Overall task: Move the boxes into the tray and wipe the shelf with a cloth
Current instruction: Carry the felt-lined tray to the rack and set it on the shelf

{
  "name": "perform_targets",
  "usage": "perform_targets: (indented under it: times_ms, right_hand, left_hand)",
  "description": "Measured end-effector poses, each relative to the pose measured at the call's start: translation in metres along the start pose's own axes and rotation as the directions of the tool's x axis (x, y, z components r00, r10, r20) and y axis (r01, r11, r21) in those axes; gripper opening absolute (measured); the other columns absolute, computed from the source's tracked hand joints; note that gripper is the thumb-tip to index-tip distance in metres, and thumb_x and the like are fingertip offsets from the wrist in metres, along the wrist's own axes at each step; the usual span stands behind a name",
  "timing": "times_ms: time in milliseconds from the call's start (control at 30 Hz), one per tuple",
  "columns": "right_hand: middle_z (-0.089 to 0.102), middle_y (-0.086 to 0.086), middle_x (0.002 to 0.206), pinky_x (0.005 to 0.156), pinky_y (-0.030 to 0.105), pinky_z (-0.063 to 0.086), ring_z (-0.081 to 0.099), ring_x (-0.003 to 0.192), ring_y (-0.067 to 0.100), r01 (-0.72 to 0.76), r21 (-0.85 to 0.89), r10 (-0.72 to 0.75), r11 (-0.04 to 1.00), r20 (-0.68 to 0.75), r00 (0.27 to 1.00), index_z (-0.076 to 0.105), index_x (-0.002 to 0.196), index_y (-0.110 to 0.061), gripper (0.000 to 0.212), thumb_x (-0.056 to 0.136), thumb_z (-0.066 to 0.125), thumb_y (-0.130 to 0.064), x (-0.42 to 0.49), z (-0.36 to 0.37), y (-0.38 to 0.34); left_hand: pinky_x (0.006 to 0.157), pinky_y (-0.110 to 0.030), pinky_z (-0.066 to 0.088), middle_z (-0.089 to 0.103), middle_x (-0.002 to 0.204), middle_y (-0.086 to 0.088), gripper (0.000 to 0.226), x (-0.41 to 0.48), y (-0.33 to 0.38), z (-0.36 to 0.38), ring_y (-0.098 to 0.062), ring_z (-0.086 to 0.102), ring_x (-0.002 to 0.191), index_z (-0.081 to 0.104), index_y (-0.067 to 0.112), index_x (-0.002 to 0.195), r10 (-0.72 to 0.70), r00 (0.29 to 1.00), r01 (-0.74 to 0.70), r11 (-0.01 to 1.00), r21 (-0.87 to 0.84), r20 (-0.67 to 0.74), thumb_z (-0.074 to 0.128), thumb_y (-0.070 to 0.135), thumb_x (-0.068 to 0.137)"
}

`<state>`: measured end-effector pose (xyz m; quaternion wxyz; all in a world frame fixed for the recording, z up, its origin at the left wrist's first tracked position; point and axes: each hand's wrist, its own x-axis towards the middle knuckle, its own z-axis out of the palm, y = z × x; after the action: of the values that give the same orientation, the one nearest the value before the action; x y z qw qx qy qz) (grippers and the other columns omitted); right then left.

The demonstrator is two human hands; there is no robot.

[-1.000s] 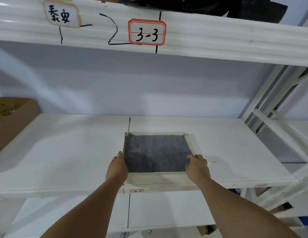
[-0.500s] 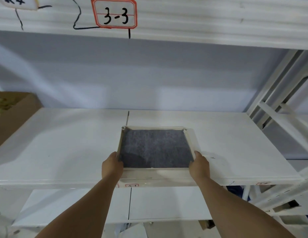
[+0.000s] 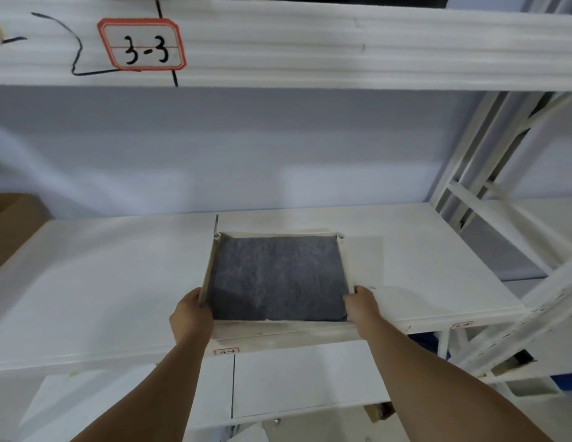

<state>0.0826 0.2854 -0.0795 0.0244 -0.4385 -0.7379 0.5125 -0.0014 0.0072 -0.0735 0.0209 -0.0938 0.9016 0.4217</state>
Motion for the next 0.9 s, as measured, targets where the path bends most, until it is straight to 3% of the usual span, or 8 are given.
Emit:
perform_targets:
  times_ms: [200,367,533,667,733,800,867,900]
  right_hand:
    - [0.052,0.007,0.096,0.087,0.049,0.052,0.051,0.087,0.026,0.004,0.288,0.02,0.958,-0.078,0.997,0.048,0.104,-0.019,0.015,0.1,0.034,-0.016,-0.002,-0.026,0.0]
    - [0.056,0.008,0.108,0.079,0.042,0.053,0.053,0.093,0.027,0.04,0.384,0.021,0.922,-0.153,0.988,0.054,0.121,-0.018,0.026,0.1,0.039,-0.023,0.0,-0.062,0.003]
    - [0.055,0.007,0.108,0.066,0.034,0.051,0.052,0.096,0.027,0.039,0.421,0.065,0.906,-0.231,0.971,0.056,0.127,-0.014,0.033,0.099,0.042,-0.024,0.003,-0.096,0.018]
    - [0.056,0.009,0.082,0.064,0.036,0.047,0.051,0.076,0.024,0.049,0.456,0.112,0.889,-0.318,0.941,0.062,0.112,-0.007,0.028,0.098,0.045,-0.023,-0.006,-0.116,0.035]
    - [0.062,0.022,0.094,0.065,0.04,0.051,0.057,0.079,0.032,0.061,0.477,0.132,0.877,-0.361,0.923,0.061,0.097,-0.01,0.022,0.098,0.044,-0.023,-0.014,-0.124,0.041]
    - [0.064,0.021,0.105,0.064,0.04,0.056,0.061,0.09,0.033,0.081,0.507,0.153,0.858,-0.402,0.903,0.061,0.092,-0.016,0.021,0.099,0.043,-0.025,-0.024,-0.132,0.048]
    - [0.064,0.014,0.1,0.052,0.028,0.051,0.06,0.083,0.027,0.11,0.561,0.186,0.82,-0.445,0.876,0.065,0.102,-0.014,0.025,0.099,0.044,-0.027,-0.037,-0.139,0.059]
    - [0.063,0.01,0.1,0.056,0.027,0.049,0.059,0.084,0.027,0.129,0.579,0.203,0.805,-0.473,0.857,0.065,0.109,-0.01,0.029,0.099,0.044,-0.027,-0.044,-0.142,0.066]
  left_hand:
    - [0.061,-0.029,0.042,0.064,0.073,-0.005,0.03,-0.01,0.034,0.014,-0.023,0.058,0.066,0.062,0.016,0.081,0.069,0.998,-0.068,0.993,-0.098,-0.002,0.036,0.014,0.095]
    - [0.066,-0.038,0.051,0.065,0.074,-0.004,0.028,-0.018,0.062,0.028,-0.029,0.06,0.068,0.062,0.02,0.079,0.144,0.988,-0.135,0.98,-0.143,0.051,0.038,0.015,0.093]
    - [0.056,-0.03,0.042,0.064,0.07,-0.006,0.028,-0.026,0.089,0.051,-0.026,0.057,0.064,0.063,0.017,0.073,0.212,0.972,-0.196,0.969,-0.153,0.097,0.04,0.015,0.09]
    - [0.054,-0.026,0.038,0.064,0.073,-0.004,0.027,-0.034,0.105,0.064,-0.017,0.055,0.062,0.063,0.019,0.079,0.307,0.94,-0.284,0.946,-0.157,0.15,0.04,0.017,0.093]
    - [0.054,-0.026,0.041,0.064,0.073,-0.003,0.026,-0.036,0.111,0.069,-0.018,0.056,0.062,0.063,0.02,0.08,0.337,0.919,-0.305,0.936,-0.173,0.203,0.041,0.016,0.092]
    - [0.061,-0.029,0.046,0.067,0.076,-0.003,0.023,-0.038,0.116,0.073,-0.023,0.062,0.068,0.065,0.022,0.083,0.352,0.9,-0.301,0.928,-0.218,0.256,0.044,0.014,0.089]
    - [0.073,-0.034,0.052,0.069,0.087,-0.004,0.022,-0.042,0.121,0.08,-0.028,0.065,0.078,0.067,0.022,0.095,0.392,0.866,-0.319,0.911,-0.261,0.309,0.048,0.014,0.089]
    - [0.08,-0.038,0.054,0.069,0.093,-0.006,0.021,-0.045,0.124,0.083,-0.03,0.066,0.085,0.067,0.02,0.101,0.424,0.841,-0.337,0.897,-0.288,0.337,0.05,0.014,0.09]
